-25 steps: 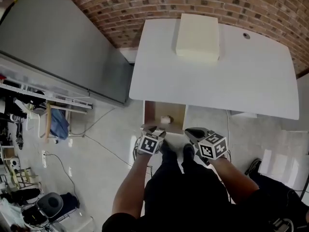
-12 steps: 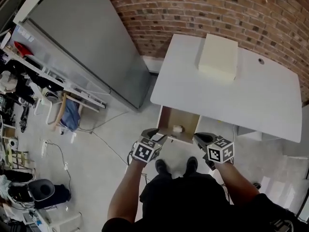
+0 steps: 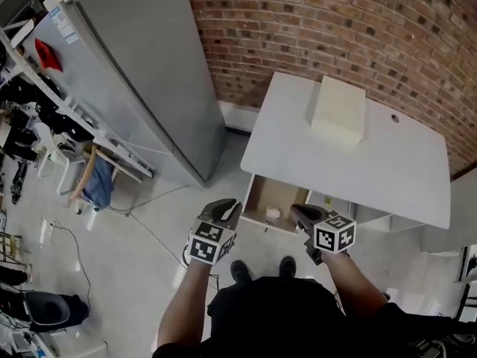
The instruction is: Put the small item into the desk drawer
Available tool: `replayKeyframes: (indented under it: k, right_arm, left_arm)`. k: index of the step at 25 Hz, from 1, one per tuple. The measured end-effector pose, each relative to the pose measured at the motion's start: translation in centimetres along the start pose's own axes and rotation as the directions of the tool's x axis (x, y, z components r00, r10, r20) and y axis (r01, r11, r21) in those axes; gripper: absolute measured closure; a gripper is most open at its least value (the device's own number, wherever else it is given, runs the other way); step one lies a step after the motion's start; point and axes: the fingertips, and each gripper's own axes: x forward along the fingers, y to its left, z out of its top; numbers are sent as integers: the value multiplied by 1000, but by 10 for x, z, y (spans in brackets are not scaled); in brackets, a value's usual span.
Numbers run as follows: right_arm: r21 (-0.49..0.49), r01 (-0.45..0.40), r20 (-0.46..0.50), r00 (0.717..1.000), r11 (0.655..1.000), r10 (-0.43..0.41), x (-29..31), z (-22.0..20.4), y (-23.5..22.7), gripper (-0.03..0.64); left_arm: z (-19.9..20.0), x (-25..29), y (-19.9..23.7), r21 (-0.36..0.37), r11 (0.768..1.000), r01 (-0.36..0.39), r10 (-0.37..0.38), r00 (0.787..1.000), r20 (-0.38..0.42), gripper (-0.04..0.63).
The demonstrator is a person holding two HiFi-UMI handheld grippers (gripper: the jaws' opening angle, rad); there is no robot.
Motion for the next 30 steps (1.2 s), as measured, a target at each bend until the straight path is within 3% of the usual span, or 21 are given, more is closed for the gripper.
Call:
replayKeyframes:
  k: [10,23,30]
  right_arm:
    - [-72,42,51,998,997,-39,19,35,52,606]
    - [-122,87,177,982,989,-64,13,73,98,606]
    - [-175,66,219,975,982,-26,-1,95,94,606]
  left_arm:
    - [37,-55,46,-39,999,0,8,978,208,578]
    - [39,-96,79,-42,998,40,-26,958,287,583]
    - [56,-100,85,-61,998,-7,26,949,314,583]
